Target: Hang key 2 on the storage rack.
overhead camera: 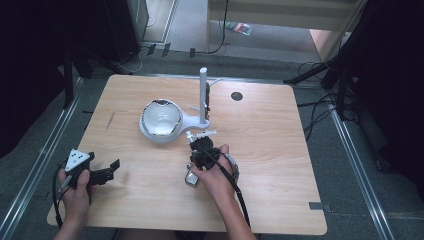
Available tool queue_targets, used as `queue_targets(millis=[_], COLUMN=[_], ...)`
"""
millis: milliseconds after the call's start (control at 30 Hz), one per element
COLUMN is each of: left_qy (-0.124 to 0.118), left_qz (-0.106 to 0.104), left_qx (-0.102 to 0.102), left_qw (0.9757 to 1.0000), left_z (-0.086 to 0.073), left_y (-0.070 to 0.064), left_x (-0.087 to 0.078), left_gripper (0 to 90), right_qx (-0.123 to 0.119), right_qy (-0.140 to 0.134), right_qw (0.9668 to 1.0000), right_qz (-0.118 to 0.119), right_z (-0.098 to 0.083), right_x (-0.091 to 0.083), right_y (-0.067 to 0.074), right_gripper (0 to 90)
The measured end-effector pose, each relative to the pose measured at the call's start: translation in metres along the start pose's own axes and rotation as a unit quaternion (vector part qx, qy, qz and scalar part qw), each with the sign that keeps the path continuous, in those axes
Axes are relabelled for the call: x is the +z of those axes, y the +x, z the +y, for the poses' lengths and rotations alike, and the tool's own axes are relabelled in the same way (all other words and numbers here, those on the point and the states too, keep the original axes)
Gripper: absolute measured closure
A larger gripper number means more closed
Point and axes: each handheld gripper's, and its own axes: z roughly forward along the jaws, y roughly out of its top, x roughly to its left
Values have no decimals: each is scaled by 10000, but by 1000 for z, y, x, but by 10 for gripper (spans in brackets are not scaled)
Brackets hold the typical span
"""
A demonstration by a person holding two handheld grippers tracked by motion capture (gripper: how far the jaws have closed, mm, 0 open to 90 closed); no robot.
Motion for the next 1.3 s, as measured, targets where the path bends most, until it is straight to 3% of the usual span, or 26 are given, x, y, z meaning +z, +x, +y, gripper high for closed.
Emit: queue_targets(millis=[133,267,367,500,667,767,1000,1300], left_qy=[-1,-20,-5,-4,-13,-1,-4,-3], left_qz=[5,7,4,6,2,-6,-4,-7], left_qx=[-5,-12,-11,-10,-10,-10,-2,9], left_qw=[10000,10000,10000,10000,10000,10000,10000,10000], left_z=[0,0,0,0,0,0,0,0], left_y=[0,0,0,0,0,0,0,0], left_x=[0,0,0,0,0,0,0,0], left_gripper=[14,14,14,14,14,14,14,14], right_qx=[97,106,64,2,18,25,48,405], right_qy=[-443,-938,-1315,-1835,-2245,-2386,-2455,-2372], right_qw=[9988,9953,9909,9822,9727,9693,9665,9621], right_qz=[189,234,274,409,586,585,753,1283], right_z=[0,0,1,1,3,5,11,15], right_x=[-9,-18,-26,-35,-42,-44,-44,-36], right_y=[-9,-15,-19,-25,-36,-40,-48,-62], right_gripper=[758,758,758,758,758,758,758,758])
